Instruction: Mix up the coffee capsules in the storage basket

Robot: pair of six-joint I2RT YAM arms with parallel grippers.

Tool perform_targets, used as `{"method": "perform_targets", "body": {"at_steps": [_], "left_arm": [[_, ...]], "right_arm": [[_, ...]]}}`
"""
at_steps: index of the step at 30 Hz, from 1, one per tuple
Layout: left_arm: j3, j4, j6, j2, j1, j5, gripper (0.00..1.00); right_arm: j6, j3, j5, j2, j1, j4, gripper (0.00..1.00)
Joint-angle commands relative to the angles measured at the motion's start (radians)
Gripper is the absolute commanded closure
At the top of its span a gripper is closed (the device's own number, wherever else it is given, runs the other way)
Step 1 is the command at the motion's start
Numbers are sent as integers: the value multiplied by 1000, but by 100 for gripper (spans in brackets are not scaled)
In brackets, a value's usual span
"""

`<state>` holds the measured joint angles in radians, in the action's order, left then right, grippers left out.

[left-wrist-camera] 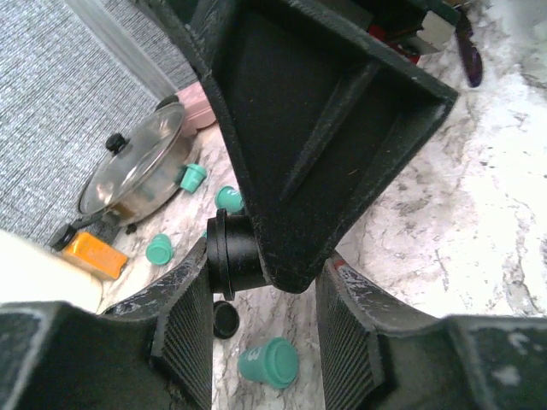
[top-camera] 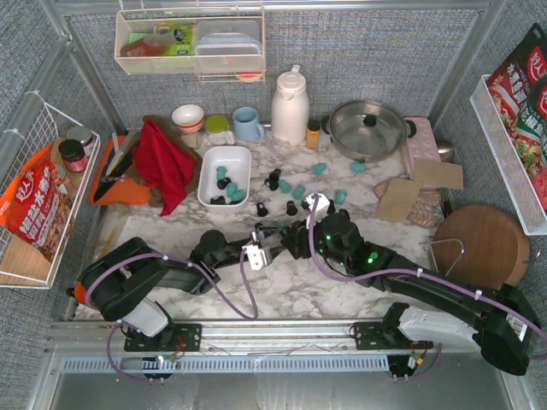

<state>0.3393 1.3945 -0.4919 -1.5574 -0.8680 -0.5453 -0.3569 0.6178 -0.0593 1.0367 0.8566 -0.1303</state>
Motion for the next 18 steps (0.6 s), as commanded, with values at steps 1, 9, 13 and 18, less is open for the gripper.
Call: {"method": "perform_targets", "body": {"at_steps": [1,9,13,18], "left_arm": [[29,-27,3,19,3,107,60],[24,-90,24,51,8,339,64],[29,-132,79,72,36,414,64],[70,-287,179,123,102,482,64]], "right_arm": [[-1,20,-19,4,-2,36,50],[24,44,-77,-49,-17,96,42],[50,55,-128,-77,-19,138,41],[58,52,-185,-93,-21,187,40]]}}
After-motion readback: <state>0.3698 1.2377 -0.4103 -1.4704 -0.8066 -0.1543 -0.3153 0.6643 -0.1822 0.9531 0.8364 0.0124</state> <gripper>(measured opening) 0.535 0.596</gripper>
